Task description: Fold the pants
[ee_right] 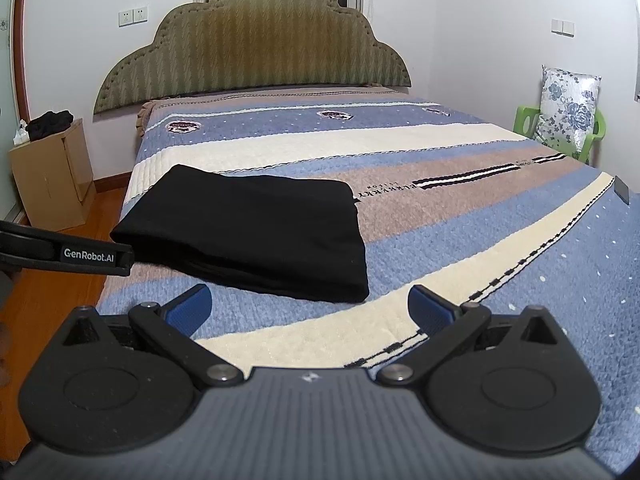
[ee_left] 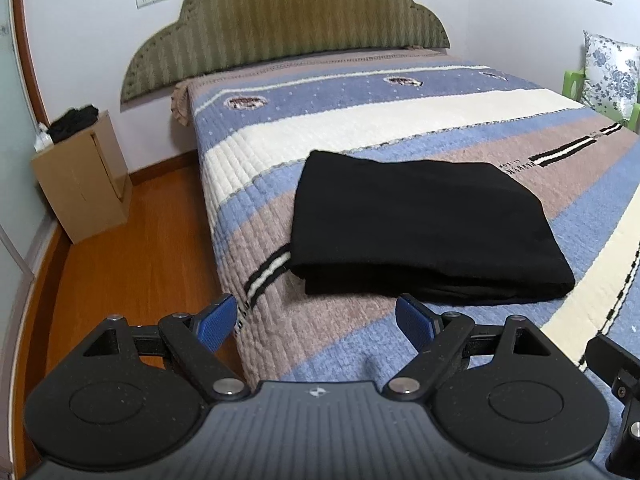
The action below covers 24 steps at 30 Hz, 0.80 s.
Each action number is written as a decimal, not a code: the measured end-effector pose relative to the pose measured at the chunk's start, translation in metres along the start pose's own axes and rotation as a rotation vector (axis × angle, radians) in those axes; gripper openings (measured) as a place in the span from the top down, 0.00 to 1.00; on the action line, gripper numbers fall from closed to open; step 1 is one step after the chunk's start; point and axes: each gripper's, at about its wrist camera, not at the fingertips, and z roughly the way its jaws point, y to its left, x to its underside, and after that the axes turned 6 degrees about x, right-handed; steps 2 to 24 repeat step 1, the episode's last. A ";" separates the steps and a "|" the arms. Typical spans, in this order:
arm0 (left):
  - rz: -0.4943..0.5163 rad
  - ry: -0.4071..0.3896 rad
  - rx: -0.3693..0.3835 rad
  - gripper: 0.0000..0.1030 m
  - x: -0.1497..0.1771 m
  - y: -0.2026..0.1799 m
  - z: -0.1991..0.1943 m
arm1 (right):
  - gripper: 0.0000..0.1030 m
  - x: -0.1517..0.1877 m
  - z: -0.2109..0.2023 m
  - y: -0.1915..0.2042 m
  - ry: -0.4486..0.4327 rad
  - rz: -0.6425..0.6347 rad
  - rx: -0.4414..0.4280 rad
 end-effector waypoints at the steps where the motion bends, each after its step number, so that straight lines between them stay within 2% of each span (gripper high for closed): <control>1: 0.004 -0.004 -0.002 0.16 0.000 0.000 -0.001 | 0.00 0.000 0.000 0.000 0.001 0.002 0.000; 24: 0.004 -0.004 -0.002 0.16 0.000 0.000 -0.001 | 0.00 0.000 0.000 0.000 0.001 0.002 0.000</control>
